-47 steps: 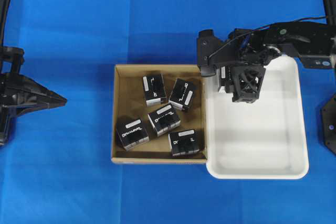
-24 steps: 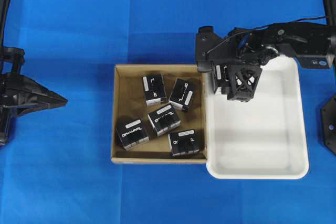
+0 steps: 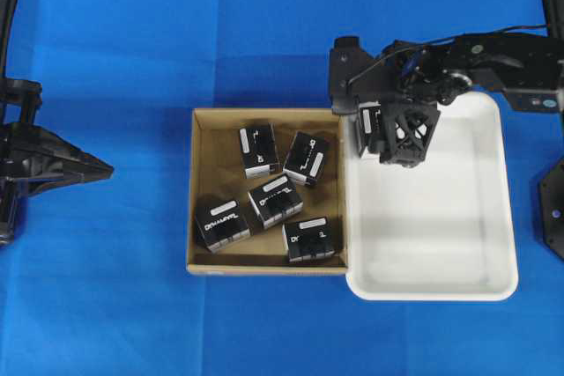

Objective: Pick a box that is randomly placed inside the cardboard box.
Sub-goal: 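Lower the box into the white tray with the right gripper, then open the right gripper and raise it away from the box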

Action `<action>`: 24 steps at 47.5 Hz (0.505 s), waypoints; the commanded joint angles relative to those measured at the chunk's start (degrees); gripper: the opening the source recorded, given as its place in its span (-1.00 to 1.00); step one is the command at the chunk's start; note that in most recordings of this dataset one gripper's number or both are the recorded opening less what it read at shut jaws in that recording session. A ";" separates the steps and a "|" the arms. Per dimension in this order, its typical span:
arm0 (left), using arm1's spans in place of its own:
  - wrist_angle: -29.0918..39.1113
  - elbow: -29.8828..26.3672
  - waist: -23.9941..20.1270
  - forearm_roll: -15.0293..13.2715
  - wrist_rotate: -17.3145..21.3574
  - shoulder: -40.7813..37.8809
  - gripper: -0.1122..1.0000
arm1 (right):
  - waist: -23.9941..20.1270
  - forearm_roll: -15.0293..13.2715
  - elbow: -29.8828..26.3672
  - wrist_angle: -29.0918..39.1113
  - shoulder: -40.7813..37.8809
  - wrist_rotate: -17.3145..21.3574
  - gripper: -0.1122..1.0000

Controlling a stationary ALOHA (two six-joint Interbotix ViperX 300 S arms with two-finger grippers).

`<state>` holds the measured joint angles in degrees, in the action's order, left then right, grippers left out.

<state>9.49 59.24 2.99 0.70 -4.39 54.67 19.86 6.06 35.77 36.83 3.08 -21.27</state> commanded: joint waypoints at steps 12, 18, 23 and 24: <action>-0.35 -1.05 0.00 0.09 -0.09 -0.44 -0.91 | -0.26 0.26 -1.85 -0.53 9.32 4.22 0.99; -0.35 -1.05 0.00 0.18 0.00 -0.44 -0.91 | -0.62 0.26 -1.58 -1.32 13.36 5.89 0.99; -0.35 -0.97 -0.18 0.09 0.00 -0.44 -0.91 | -1.41 0.26 -1.32 -2.11 16.00 6.68 0.99; -0.26 -0.97 -0.18 0.09 0.00 -0.35 -0.91 | -1.58 0.26 -1.14 -2.29 16.44 6.77 0.99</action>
<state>9.49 59.24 2.99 0.70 -4.39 54.58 19.16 6.15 34.72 35.51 17.67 -14.77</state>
